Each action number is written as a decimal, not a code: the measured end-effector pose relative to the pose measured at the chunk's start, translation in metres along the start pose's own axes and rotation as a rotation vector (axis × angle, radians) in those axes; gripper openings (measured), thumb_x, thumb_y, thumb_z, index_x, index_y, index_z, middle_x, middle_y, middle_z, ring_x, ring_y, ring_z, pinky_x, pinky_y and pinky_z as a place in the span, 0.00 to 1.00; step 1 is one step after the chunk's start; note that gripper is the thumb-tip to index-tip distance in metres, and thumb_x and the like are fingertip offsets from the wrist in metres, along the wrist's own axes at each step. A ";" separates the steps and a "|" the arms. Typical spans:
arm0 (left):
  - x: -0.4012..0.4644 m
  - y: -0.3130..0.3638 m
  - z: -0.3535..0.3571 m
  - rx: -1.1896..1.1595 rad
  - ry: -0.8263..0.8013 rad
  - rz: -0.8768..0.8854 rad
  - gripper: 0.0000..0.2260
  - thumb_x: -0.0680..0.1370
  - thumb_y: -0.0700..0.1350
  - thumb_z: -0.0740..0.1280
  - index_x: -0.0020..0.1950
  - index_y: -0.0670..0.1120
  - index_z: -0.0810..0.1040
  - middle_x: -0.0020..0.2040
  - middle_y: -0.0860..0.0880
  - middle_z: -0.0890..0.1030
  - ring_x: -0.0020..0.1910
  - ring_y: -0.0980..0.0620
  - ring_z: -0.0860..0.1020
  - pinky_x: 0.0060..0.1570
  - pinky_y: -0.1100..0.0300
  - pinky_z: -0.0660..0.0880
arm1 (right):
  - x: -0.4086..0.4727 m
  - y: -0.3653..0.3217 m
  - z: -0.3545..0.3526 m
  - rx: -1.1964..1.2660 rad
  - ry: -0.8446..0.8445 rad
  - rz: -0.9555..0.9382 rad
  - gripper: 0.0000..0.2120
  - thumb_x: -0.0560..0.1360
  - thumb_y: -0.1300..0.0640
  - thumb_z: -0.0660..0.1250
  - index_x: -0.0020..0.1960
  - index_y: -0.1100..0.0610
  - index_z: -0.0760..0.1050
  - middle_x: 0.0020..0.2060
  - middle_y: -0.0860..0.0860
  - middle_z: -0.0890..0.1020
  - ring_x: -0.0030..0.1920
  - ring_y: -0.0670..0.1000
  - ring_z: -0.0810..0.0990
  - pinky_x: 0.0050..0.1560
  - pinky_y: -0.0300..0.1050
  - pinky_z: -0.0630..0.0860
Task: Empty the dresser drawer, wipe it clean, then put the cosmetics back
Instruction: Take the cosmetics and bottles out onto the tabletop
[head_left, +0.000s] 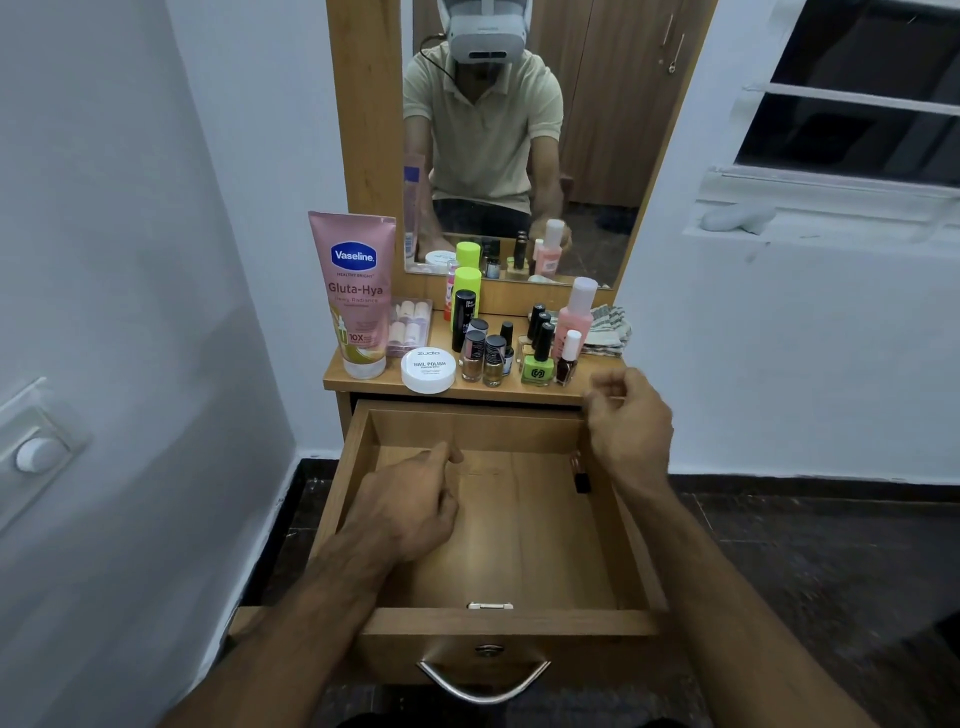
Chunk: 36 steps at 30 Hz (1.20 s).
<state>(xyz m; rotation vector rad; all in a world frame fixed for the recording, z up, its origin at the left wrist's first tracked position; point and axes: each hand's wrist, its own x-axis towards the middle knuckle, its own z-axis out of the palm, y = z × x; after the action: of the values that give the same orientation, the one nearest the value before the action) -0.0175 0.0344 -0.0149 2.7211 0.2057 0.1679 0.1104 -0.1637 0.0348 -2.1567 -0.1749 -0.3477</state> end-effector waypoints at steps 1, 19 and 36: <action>0.000 0.000 0.000 0.002 0.002 0.001 0.21 0.78 0.49 0.63 0.71 0.55 0.66 0.46 0.58 0.77 0.46 0.56 0.78 0.48 0.53 0.78 | -0.004 0.003 0.002 -0.143 -0.124 0.015 0.06 0.80 0.58 0.67 0.57 0.53 0.79 0.48 0.46 0.82 0.49 0.48 0.80 0.50 0.43 0.76; -0.002 0.001 -0.003 0.003 -0.017 -0.010 0.20 0.79 0.49 0.63 0.71 0.55 0.67 0.47 0.57 0.79 0.47 0.56 0.78 0.47 0.56 0.76 | -0.032 0.024 0.042 -0.503 -0.660 0.005 0.07 0.81 0.57 0.64 0.53 0.52 0.81 0.50 0.50 0.83 0.48 0.51 0.82 0.54 0.53 0.82; -0.001 0.000 0.002 0.014 0.031 0.067 0.20 0.83 0.52 0.59 0.76 0.55 0.65 0.68 0.54 0.77 0.62 0.53 0.78 0.56 0.53 0.77 | -0.034 0.022 0.046 0.315 -0.912 0.079 0.14 0.76 0.70 0.72 0.59 0.65 0.74 0.52 0.61 0.85 0.51 0.56 0.85 0.51 0.45 0.83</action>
<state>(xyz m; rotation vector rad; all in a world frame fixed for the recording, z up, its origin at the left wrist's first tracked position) -0.0181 0.0332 -0.0165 2.7428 0.1258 0.2289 0.0916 -0.1384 -0.0175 -1.8529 -0.6056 0.6904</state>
